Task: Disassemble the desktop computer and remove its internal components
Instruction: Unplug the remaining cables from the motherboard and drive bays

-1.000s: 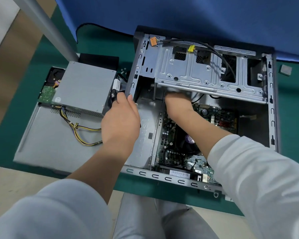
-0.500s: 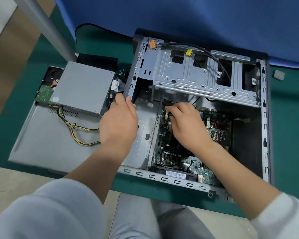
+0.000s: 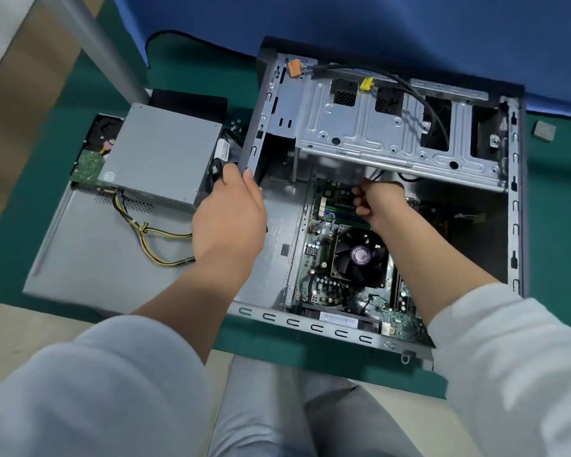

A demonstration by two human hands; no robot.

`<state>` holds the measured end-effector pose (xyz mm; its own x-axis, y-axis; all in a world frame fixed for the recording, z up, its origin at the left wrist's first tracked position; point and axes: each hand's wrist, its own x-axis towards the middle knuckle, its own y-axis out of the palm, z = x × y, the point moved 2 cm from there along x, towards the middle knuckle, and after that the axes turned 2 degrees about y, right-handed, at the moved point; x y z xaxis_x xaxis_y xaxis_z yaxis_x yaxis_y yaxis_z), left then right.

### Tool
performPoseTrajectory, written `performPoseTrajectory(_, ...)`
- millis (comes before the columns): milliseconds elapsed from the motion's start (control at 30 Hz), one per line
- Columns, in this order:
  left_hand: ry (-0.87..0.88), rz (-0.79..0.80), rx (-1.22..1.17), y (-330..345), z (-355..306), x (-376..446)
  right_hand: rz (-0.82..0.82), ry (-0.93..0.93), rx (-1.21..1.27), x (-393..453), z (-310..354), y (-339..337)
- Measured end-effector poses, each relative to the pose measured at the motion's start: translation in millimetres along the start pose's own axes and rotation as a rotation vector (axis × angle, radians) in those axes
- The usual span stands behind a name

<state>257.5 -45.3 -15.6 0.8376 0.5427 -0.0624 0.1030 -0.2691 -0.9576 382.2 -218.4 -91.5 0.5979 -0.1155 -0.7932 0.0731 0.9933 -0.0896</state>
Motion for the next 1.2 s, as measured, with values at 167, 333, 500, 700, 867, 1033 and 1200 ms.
performPoseTrajectory(167, 0.0, -0.001, 0.008, 0.7, 0.9, 1.4, 0.049, 0.014, 0.266, 0.2, -4.8, 7.0)
performPoseTrajectory(333, 0.005, -0.005, 0.01, 0.8, 0.5, 0.8, 0.086, 0.008, 0.22, -13.0, -3.9, 12.6)
performPoseTrajectory(500, -0.001, -0.009, 0.02, 2.3, 0.8, 1.2, 0.11, -0.31, -0.337, -49.1, -2.4, -12.3)
performPoseTrajectory(700, -0.016, 0.013, -0.009, -2.0, -1.5, -0.5, 0.065, -0.747, -0.657, -83.6, 35.1, -41.5)
performPoseTrajectory(867, -0.02, 0.018, -0.02, -3.6, -1.7, -1.6, -0.052, -0.932, -0.941, -80.0, 51.2, -44.8)
performPoseTrajectory(1033, -0.031, 0.027, -0.023, -2.7, -1.3, -0.3, -0.017, -0.883, -0.979, -71.0, 56.2, -42.3)
performPoseTrajectory(1200, -0.036, 0.023, -0.029, -2.1, -0.8, 0.1, -0.075, -0.867, -1.19, -71.1, 66.7, -39.4)
